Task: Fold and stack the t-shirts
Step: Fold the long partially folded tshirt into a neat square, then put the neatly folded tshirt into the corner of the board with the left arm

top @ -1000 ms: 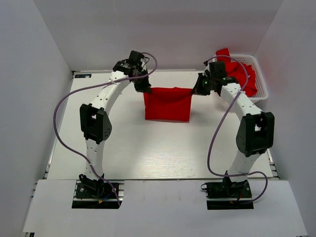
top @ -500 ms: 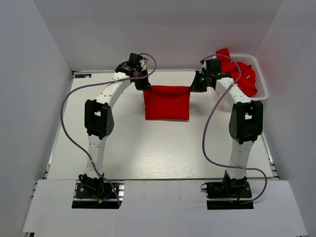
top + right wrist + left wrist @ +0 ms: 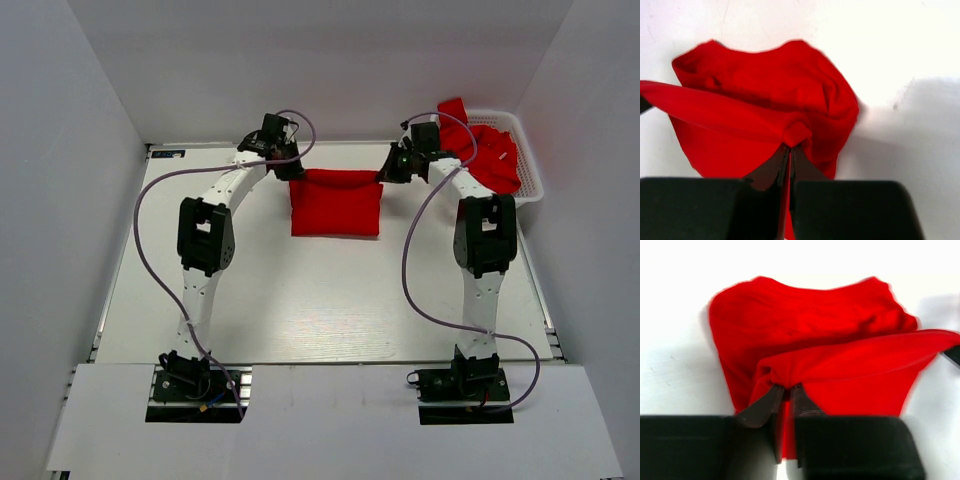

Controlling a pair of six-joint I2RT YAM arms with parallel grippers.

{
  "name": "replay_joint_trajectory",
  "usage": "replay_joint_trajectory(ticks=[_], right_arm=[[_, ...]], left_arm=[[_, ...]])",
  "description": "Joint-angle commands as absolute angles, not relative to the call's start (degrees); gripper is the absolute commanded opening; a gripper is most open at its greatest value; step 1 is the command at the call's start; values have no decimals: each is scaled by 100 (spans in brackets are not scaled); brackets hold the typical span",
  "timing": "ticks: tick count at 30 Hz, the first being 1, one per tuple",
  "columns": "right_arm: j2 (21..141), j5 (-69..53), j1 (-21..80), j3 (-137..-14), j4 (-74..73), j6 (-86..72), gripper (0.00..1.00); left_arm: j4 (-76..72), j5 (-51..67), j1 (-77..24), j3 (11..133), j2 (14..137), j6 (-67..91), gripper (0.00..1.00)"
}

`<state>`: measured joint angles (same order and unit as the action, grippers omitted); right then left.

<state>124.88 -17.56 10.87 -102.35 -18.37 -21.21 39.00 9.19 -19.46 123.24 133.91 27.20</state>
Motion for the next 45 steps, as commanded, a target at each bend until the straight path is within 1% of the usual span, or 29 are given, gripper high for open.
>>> replay_joint_trajectory(ticks=[1, 2, 3, 4, 5, 8, 10, 14, 15, 16, 17, 18, 19, 20, 24, 26, 29, 36, 37, 39, 40, 41, 43, 44, 45], right_arm=[[12760, -1898, 984, -10573, -784, -2223, 4], [12840, -1985, 976, -10747, -660, -2232, 7], [13128, -1978, 976, -11045, -572, -2250, 17], [13218, -1908, 967, -11239, -571, -2285, 53], [13271, -1872, 958, -11755, -745, -2337, 90], [13255, -1899, 914, -11848, -844, -2382, 90], [12843, -1890, 940, -11655, -844, -2286, 90], [11965, -1934, 949, -10672, -1028, -2136, 90], [11684, -1934, 949, -10304, -1063, -2118, 90], [11681, -1907, 949, -9840, -1046, -2109, 90], [11228, -1916, 967, -9609, -1002, -2118, 90], [11058, -1907, 958, -9372, -863, -2101, 90], [10926, -1925, 975, -8795, -861, -2083, 90], [10551, -1916, 976, -8624, -879, -2057, 90], [9820, -1784, 976, -7719, -1002, -1934, 90], [9660, -1740, 967, -7324, -1072, -1907, 90], [9326, -1653, 958, -6954, -1222, -1837, 90], [8737, -1407, 940, -6408, -1415, -1802, 90], [8623, -1398, 940, -6372, -1424, -1802, 90], [8552, -1362, 932, -6259, -1441, -1767, 90], [8413, -1301, 949, -6240, -1459, -1784, 90], [8368, -1266, 941, -6214, -1485, -1784, 90], [8132, -1126, 941, -6082, -1494, -1854, 90], [8078, -1090, 958, -6021, -1503, -1846, 90], [7964, -994, 941, -5968, -1520, -1889, 90]], left_arm=[[3490, 484, -1732, 12489, 13438, 2794, 33], [3402, 414, -1731, 12489, 13438, 2795, 48], [3323, 361, -1671, 12759, 13491, 2795, 72], [3392, 413, -1618, 12927, 13552, 2891, 100], [3393, 491, -1548, 13051, 13553, 2839, 100], [3322, 439, -1547, 13113, 13291, 2629, 100], [3270, 378, -1547, 12781, 13070, 2514, 100], [3427, 623, -1625, 12069, 12718, 2006, 100], [3628, 624, -1626, 12015, 12718, 1926, 100], [3630, 624, -1687, 12015, 12718, 1829, 100], [3830, 728, -1687, 11962, 12770, 1776, 100], [3832, 860, -1740, 11901, 12771, 1662, 100], [3893, 948, -1740, 11900, 12849, 1661, 100], [3894, 1019, -1740, 11805, 12850, 1600, 100], [3657, 880, -1854, 11497, 12911, 1477, 100], [3656, 879, -1916, 11426, 12973, 1477, 100], [3604, 879, -1969, 11426, 13236, 1424, 97], [3604, 528, -2074, 11479, 13666, 1424, 81], [3604, 466, -2074, 11479, 13667, 1424, 75], [3604, 466, -2127, 11479, 13729, 1372, 69], [3604, 396, -2127, 11479, 13781, 1371, 61], [3604, 396, -2127, 11479, 13781, 1371, 56], [3604, 272, -2180, 11479, 13834, 1318, 44], [3604, 212, -2180, 11479, 13834, 1266, 32], [3604, 115, -2180, 11479, 13895, 1205, 25]])
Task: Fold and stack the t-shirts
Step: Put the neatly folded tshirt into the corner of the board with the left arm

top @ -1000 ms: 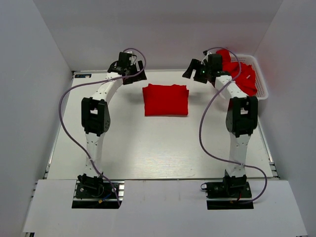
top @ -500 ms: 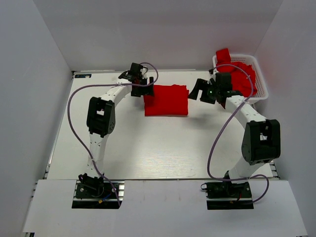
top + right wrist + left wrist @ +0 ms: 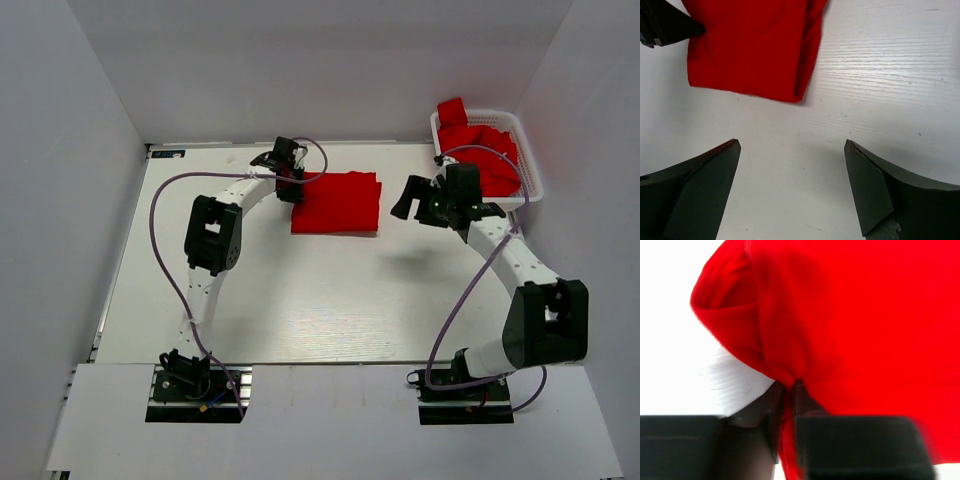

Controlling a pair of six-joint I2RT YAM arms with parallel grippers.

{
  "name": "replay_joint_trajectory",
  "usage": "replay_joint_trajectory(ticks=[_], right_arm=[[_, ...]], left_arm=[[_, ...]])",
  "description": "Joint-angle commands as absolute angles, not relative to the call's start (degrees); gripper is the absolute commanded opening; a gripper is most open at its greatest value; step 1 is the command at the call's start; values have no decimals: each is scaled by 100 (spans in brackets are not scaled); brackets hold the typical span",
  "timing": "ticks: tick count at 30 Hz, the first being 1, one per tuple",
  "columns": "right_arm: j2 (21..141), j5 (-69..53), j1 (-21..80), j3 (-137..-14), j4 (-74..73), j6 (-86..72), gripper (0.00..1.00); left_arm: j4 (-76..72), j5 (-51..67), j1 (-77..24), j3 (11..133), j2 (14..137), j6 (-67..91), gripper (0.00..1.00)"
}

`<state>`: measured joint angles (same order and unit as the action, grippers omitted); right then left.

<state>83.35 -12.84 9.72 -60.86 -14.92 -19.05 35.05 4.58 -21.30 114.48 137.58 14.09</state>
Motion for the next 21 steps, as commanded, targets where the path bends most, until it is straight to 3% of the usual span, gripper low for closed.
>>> replay_joint_trajectory(ticks=[1, 2, 12, 21], right_arm=[[7919, -863, 940, -5933, -1529, -1959, 90], [7754, -792, 923, -5889, -1573, -1995, 90], [7076, 518, 914, -5546, -1907, -2285, 90], [7680, 887, 897, -6055, -2513, -2399, 90]], left_arm=[[3604, 114, -2180, 11479, 13896, 1143, 18], [3691, 114, -2180, 11566, 13896, 1082, 0], [4156, -832, -1758, 12312, 13509, 651, 0], [4148, -1818, -1099, 12524, 13289, -377, 0]])
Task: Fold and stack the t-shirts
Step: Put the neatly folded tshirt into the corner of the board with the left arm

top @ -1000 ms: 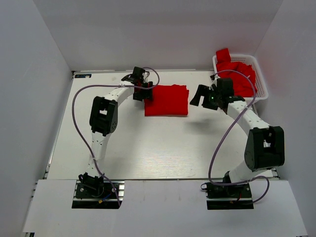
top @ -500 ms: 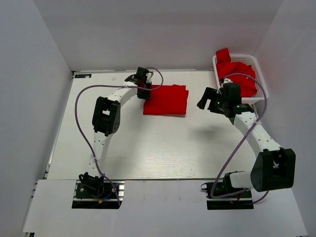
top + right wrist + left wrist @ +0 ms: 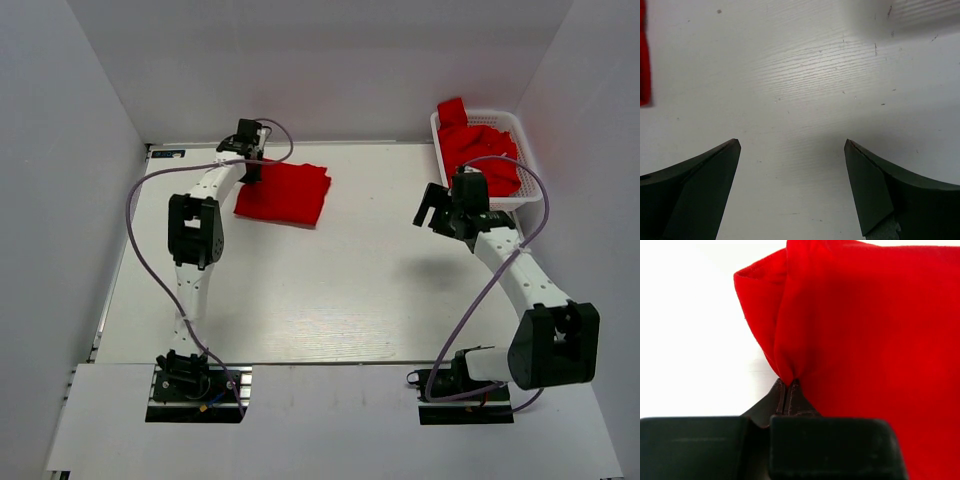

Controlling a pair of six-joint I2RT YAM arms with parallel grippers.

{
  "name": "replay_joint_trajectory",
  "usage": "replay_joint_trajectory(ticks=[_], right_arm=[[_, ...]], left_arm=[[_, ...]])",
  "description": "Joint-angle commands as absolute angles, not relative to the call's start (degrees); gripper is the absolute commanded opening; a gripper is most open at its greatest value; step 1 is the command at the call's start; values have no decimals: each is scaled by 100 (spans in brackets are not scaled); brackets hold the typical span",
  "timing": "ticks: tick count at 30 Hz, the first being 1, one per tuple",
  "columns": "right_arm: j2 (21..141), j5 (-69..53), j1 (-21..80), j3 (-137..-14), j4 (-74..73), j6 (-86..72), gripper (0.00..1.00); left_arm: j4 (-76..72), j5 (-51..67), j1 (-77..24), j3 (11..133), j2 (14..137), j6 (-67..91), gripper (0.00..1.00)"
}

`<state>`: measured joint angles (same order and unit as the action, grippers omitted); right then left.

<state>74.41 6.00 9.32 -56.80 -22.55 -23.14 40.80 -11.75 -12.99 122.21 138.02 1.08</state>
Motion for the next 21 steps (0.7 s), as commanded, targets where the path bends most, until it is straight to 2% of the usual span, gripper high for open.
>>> replay_joint_trajectory(ticks=[1, 8, 21], right_arm=[[7708, 879, 905, -6108, -2557, -2408, 90], [8112, 870, 888, -6504, -2610, -2417, 90], [8639, 958, 896, -7180, -2777, -2400, 90]], left_arm=[[4148, -1906, -1029, 12594, 13289, -430, 0], [3912, -2513, -256, 13166, 13640, -843, 0], [2727, -3393, 439, 13491, 14010, -1669, 0]])
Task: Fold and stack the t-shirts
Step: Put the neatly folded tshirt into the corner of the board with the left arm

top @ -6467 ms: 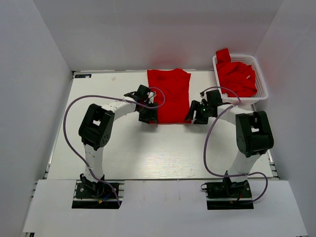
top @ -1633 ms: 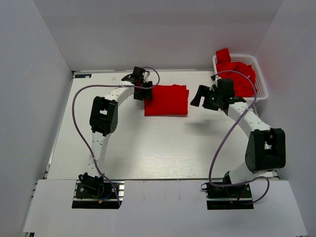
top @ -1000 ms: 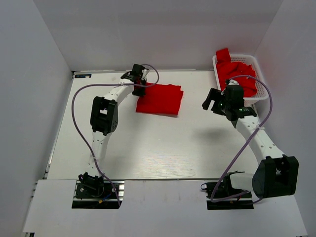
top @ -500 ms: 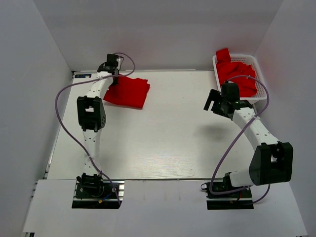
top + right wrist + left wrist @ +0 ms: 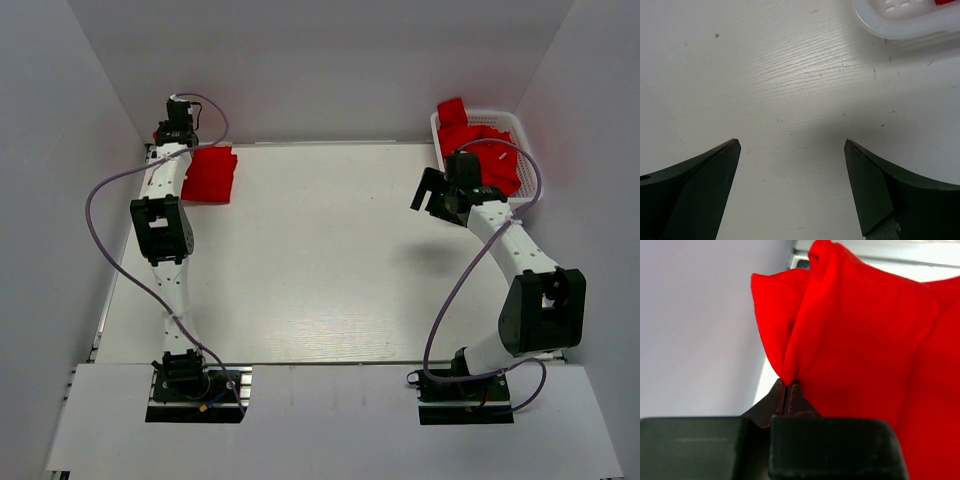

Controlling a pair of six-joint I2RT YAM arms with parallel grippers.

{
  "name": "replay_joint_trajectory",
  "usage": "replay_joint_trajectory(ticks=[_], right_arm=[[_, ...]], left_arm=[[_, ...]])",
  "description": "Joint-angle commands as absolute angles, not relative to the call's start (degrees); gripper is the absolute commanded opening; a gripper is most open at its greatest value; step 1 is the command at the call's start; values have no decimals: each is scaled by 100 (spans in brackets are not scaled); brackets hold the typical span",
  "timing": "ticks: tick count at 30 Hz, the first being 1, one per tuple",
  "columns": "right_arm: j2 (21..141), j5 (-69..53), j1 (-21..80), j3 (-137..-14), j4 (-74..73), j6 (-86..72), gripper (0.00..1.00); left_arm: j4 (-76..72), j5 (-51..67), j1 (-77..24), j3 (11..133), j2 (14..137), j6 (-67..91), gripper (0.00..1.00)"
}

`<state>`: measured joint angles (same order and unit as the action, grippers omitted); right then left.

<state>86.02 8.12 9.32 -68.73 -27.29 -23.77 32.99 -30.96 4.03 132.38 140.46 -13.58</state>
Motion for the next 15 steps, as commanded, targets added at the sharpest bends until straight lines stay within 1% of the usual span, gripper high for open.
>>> replay_joint_trajectory(ticks=[1, 5, 8, 9, 10, 11, 12, 13, 15], right_arm=[[8657, 941, 896, -7242, -2786, -2399, 90], [8736, 905, 888, -7312, -2760, -2408, 90], [8780, 844, 897, -7356, -2786, -2426, 90], [8772, 783, 896, -7356, -2795, -2417, 90], [8789, 791, 905, -7356, -2786, -2408, 90], [8798, 782, 897, -7391, -2786, -2400, 90], [8789, 756, 914, -7400, -2795, -2347, 90], [8798, 730, 897, -7418, -2786, -2329, 90], [8798, 703, 897, -7505, -2804, -2312, 90]], left_arm=[[2664, -3314, 492, 13491, 14079, -1731, 0], [2321, -3313, 492, 13622, 14220, -1959, 0], [2251, -3550, 492, 13676, 14291, -1960, 0], [2250, -3751, 492, 13676, 14291, -1960, 7], [2250, -3831, 492, 13676, 14291, -1960, 47], [2250, -3832, 492, 13676, 14291, -1899, 66], [2250, -3884, 492, 13624, 14230, -1898, 90], [2363, -3885, 492, 13623, 14142, -1898, 100], [2495, -3885, 492, 13623, 13941, -1715, 100]])
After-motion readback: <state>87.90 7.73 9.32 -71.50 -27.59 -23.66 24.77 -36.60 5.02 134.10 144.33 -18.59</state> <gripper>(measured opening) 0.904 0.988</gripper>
